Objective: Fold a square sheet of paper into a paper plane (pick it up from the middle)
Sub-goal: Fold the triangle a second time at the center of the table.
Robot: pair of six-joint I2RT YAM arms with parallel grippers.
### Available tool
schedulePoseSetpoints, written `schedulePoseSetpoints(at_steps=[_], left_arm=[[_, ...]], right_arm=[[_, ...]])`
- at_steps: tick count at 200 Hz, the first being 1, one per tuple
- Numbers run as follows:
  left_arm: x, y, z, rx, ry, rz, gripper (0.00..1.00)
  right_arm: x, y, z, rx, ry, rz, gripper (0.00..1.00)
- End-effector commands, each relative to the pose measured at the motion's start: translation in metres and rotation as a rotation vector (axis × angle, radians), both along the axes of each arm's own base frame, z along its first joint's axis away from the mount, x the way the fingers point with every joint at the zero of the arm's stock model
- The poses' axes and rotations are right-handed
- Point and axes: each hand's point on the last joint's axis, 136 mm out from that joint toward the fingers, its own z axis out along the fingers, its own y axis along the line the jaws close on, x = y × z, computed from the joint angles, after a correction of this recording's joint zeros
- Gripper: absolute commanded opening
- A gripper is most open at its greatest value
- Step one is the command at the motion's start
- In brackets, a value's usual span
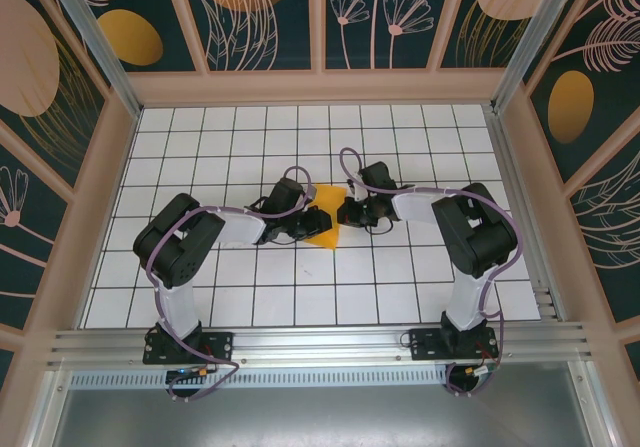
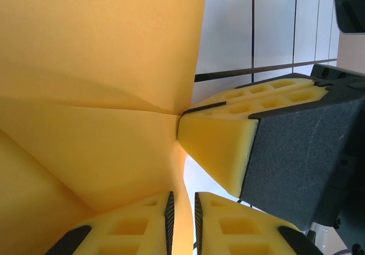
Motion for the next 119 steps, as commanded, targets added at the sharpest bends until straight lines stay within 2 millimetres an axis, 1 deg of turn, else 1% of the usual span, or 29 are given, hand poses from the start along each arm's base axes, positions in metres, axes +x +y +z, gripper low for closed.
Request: schedulePoseSetpoints(at_steps=[1,38,119], left_arm=[[0.004,0.003,-0.008,0.036,0.001,0.002,0.2],[0.003,0.007,-0.014,0.063,0.013,0.012,0.2],[0.002,0.008,-0.019,0.069,0.025,0.012,0.19]], right_arm=[[0.001,-0.001,-0.007,-0.038,0.005,0.009,0.05],[0.002,-0.002,-0.007,-0.044,0.003,0.001,0.06],[0.002,-0.002,-0.008,-0.048,0.003,-0.001,0.07]])
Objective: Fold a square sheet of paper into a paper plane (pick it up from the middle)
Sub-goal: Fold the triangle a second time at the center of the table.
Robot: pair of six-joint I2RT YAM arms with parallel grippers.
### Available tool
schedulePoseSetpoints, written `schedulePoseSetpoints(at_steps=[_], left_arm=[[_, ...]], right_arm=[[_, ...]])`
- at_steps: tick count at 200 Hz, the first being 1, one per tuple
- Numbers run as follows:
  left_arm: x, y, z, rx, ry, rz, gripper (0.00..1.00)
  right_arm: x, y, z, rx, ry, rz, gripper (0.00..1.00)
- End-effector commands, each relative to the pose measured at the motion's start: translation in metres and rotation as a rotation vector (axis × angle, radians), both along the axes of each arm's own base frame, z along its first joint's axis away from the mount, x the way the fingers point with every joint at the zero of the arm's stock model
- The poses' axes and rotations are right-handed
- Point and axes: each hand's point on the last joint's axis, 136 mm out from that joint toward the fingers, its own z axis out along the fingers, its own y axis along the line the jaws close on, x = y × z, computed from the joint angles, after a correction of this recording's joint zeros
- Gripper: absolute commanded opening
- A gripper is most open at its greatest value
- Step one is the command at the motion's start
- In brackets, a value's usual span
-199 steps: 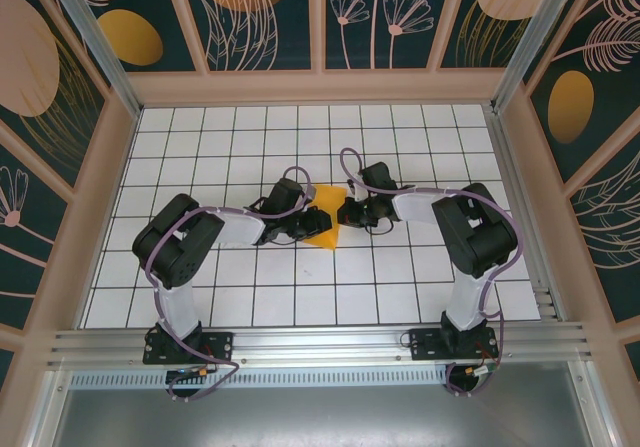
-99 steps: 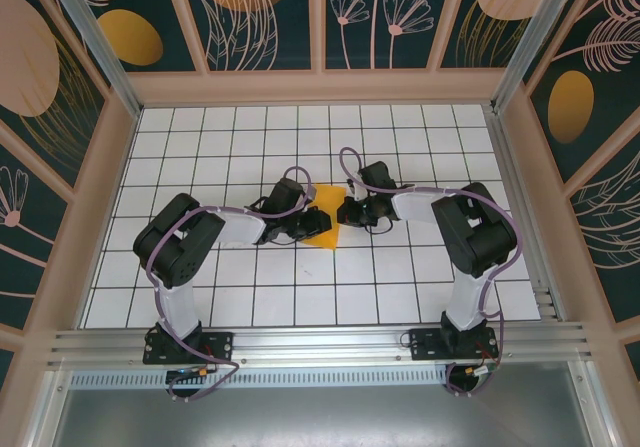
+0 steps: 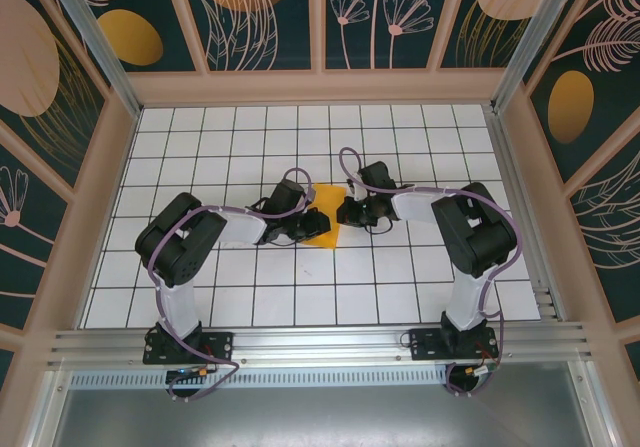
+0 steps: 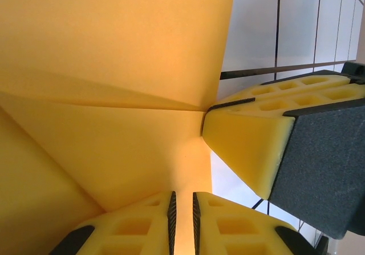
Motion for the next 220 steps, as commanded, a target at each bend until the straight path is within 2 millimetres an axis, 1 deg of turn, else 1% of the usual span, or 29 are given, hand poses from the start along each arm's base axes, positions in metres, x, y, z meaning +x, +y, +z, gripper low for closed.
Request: schedulePoseSetpoints(at_steps=[1,21,44,64,83,96,113,119,123,145,168,194,220], left_arm=[[0.002,0.004,-0.009,0.032,0.013,-0.001,0.19],[0.001,0.004,-0.01,0.036,0.019,0.002,0.19],[0.0,0.009,-0.017,0.07,0.036,0.016,0.18],[0.0,0.014,-0.021,0.101,0.045,0.034,0.17],[0.0,0.016,-0.024,0.11,0.057,0.044,0.16],[0.0,0.016,-0.025,0.111,0.06,0.048,0.16],[0.0,0.017,-0.027,0.118,0.064,0.052,0.16],[0.0,0.017,-0.027,0.121,0.064,0.053,0.16],[0.0,0.018,-0.027,0.125,0.065,0.054,0.15],[0.001,0.02,-0.029,0.133,0.067,0.063,0.14],[0.001,0.021,-0.03,0.141,0.071,0.069,0.14],[0.001,0.021,-0.031,0.141,0.075,0.071,0.13],[0.001,0.02,-0.032,0.142,0.077,0.07,0.13]], right_arm=[[0.002,-0.002,-0.007,-0.042,0.003,0.001,0.07],[0.004,-0.002,-0.003,-0.04,-0.007,-0.002,0.08],[0.011,-0.003,0.014,-0.036,-0.046,-0.034,0.12],[0.016,-0.011,0.03,-0.051,-0.091,-0.094,0.2],[0.015,-0.02,0.036,-0.067,-0.104,-0.143,0.22],[0.01,-0.021,0.038,-0.066,-0.103,-0.156,0.22],[0.001,-0.014,0.041,-0.045,-0.092,-0.142,0.2],[0.0,-0.014,0.04,-0.046,-0.083,-0.144,0.19],[-0.006,-0.008,0.039,-0.045,-0.079,-0.126,0.18],[-0.02,0.003,0.036,-0.032,-0.05,-0.101,0.11],[-0.034,0.008,0.032,-0.015,-0.021,-0.077,0.07],[-0.051,0.016,0.03,0.017,0.013,-0.031,0.06],[-0.062,0.026,0.026,0.022,0.031,0.014,0.06]])
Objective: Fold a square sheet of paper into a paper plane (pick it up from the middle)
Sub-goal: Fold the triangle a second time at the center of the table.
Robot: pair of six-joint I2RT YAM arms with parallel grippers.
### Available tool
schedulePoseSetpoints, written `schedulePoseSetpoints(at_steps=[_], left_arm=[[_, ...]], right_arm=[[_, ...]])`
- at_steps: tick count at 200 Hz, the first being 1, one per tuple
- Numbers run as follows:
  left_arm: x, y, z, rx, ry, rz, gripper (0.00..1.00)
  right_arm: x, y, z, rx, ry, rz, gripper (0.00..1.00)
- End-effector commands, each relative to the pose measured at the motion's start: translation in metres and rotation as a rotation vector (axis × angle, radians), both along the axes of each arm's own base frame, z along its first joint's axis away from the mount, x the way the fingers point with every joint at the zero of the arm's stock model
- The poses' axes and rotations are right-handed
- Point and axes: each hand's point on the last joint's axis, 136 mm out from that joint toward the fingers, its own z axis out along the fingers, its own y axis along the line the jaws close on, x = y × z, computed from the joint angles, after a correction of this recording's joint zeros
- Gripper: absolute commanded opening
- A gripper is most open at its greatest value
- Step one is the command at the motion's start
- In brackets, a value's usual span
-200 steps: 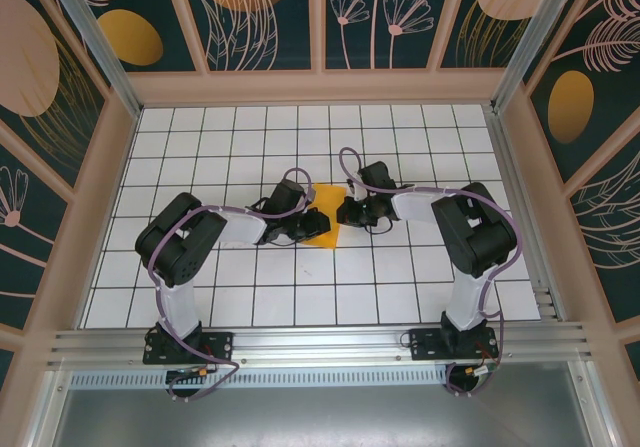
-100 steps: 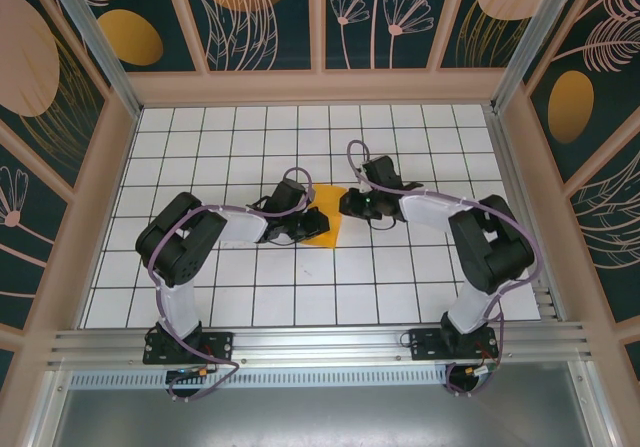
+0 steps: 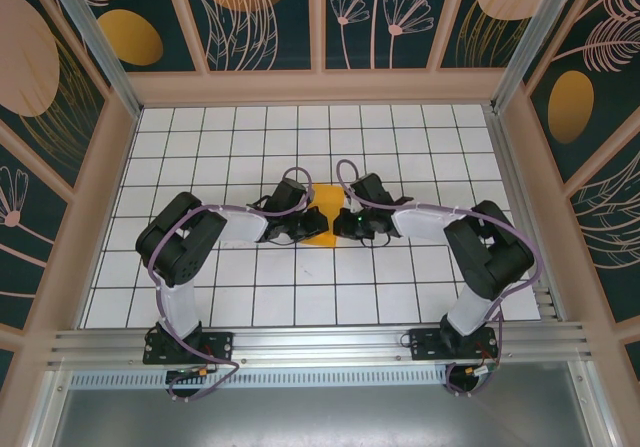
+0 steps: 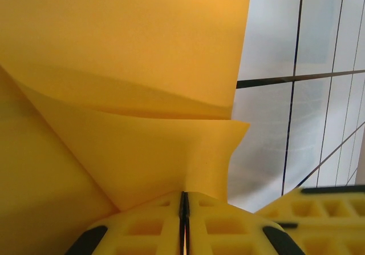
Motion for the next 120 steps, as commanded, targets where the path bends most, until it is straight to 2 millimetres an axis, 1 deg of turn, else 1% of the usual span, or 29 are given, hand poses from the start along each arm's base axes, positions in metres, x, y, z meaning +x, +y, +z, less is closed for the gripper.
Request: schedulePoseSetpoints(at_steps=[1,36,57,84,120], left_arm=[[-0.004,0.015,-0.026,0.088,0.058,0.037,0.13],[-0.004,0.016,-0.027,0.09,0.059,0.038,0.13],[-0.005,0.016,-0.027,0.089,0.06,0.037,0.13],[-0.005,0.016,-0.027,0.09,0.059,0.037,0.13],[-0.005,0.017,-0.028,0.091,0.061,0.039,0.13]], right_arm=[[-0.013,0.014,0.009,0.051,0.013,0.046,0.06],[-0.015,0.018,0.007,0.045,0.015,0.058,0.05],[-0.015,0.015,-0.001,0.02,0.027,0.052,0.05],[-0.021,0.01,-0.012,-0.01,0.054,0.058,0.05],[-0.027,0.004,-0.019,-0.035,0.068,0.064,0.05]])
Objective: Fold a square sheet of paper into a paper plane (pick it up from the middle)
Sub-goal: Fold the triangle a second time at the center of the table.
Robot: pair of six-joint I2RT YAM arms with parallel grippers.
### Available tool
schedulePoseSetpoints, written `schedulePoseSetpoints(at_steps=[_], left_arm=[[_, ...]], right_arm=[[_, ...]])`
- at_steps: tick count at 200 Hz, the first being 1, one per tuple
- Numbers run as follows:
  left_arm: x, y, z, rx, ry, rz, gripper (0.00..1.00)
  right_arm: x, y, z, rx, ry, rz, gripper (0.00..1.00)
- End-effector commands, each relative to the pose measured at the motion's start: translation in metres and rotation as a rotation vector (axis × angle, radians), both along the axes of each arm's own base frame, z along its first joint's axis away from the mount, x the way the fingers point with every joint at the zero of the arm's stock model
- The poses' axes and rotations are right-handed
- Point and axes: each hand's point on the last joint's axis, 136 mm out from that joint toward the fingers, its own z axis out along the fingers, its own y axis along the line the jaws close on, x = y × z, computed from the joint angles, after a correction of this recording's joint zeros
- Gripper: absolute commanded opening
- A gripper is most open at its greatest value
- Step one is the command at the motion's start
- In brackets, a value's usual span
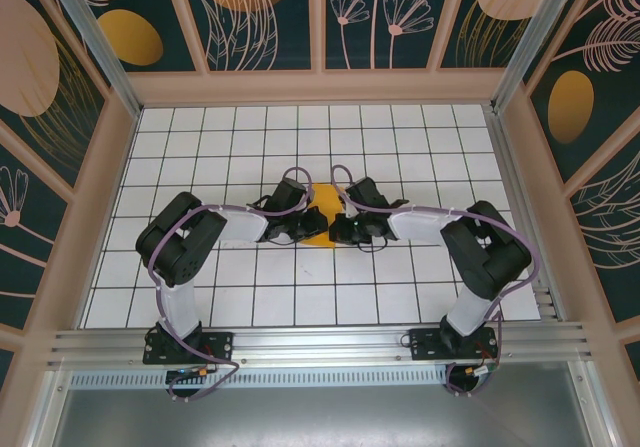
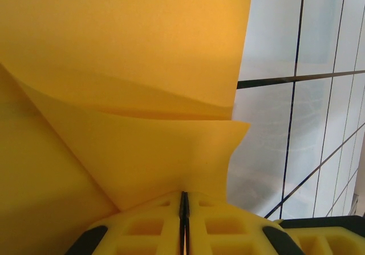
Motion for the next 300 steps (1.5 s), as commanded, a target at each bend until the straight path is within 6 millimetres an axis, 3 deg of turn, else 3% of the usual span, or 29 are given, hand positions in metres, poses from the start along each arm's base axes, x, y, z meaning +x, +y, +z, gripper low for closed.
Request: schedulePoseSetpoints(at_steps=[1,90,153,210,261,281,300], left_arm=[[-0.005,0.016,-0.027,0.089,0.059,0.038,0.13],[-0.006,0.018,-0.028,0.093,0.059,0.045,0.13],[-0.006,0.018,-0.028,0.091,0.058,0.046,0.13],[-0.006,0.018,-0.028,0.087,0.059,0.046,0.12],[-0.006,0.019,-0.027,0.09,0.058,0.048,0.12],[-0.007,0.019,-0.027,0.089,0.058,0.047,0.12],[-0.006,0.019,-0.028,0.09,0.058,0.046,0.12]], right_arm=[[-0.014,-0.006,-0.015,-0.039,0.044,0.022,0.05],[-0.019,-0.019,-0.027,-0.104,0.048,0.019,0.04],[-0.012,0.002,0.018,0.041,-0.07,0.078,0.05],[-0.019,0.003,-0.005,0.021,-0.019,0.086,0.05],[-0.023,-0.017,-0.035,-0.1,0.028,0.044,0.04],[-0.026,-0.019,-0.037,-0.109,0.04,0.046,0.04],[-0.022,-0.014,-0.023,-0.075,0.012,0.054,0.04]])
